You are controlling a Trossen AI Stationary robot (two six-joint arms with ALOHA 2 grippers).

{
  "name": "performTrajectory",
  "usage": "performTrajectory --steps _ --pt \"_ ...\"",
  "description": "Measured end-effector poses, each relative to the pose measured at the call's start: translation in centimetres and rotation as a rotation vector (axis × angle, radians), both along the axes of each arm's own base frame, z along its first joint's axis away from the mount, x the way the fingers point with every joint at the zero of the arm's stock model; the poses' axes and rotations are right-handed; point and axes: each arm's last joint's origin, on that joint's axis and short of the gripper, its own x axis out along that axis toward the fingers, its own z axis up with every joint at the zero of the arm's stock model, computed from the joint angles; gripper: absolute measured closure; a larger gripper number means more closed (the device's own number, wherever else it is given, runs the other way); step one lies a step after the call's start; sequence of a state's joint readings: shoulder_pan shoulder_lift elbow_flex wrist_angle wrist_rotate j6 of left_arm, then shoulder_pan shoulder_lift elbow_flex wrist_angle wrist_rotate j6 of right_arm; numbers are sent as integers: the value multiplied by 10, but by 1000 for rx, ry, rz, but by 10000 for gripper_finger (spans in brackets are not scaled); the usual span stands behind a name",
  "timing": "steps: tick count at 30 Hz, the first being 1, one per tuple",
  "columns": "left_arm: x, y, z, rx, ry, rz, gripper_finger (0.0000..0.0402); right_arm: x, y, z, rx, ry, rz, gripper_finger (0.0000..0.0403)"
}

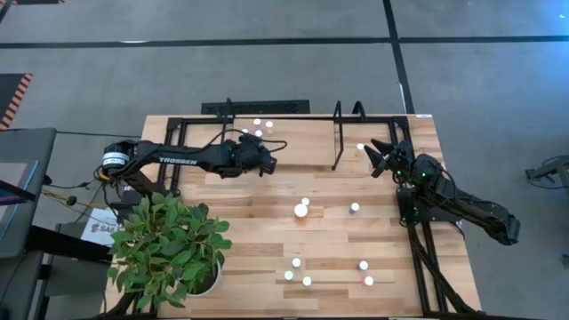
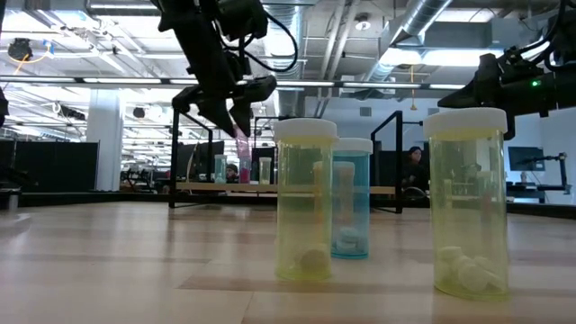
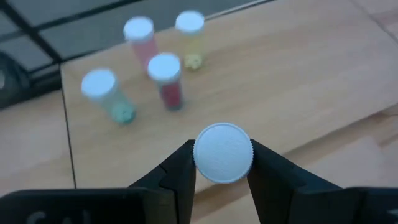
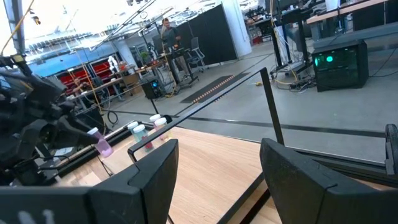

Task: Pick and place medicine bottles onto shelf by color
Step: Put the pink pill bottle on the shelf

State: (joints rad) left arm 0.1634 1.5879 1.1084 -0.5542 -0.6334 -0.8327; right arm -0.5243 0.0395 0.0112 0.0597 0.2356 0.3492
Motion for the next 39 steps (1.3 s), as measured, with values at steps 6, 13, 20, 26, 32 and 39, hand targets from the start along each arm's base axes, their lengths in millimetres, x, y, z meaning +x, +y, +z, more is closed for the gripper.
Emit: performTrajectory --steps 6,13,20,26,32,39 --pt "-6 -3 -4 -16 28 71 289 0 0 0 0 0 0 154" --pt "-12 -3 -8 -27 49 143 289 0 0 0 0 0 0 154" --pt "-6 -4 -24 -43 75 188 289 0 0 0 0 0 0 154" --pt "0 -2 -33 -26 91 196 289 0 0 0 0 0 0 154" --pt "1 -1 -35 16 84 233 289 0 0 0 0 1 0 154" --pt "-2 6 -35 21 91 266 289 0 0 0 0 1 0 154"
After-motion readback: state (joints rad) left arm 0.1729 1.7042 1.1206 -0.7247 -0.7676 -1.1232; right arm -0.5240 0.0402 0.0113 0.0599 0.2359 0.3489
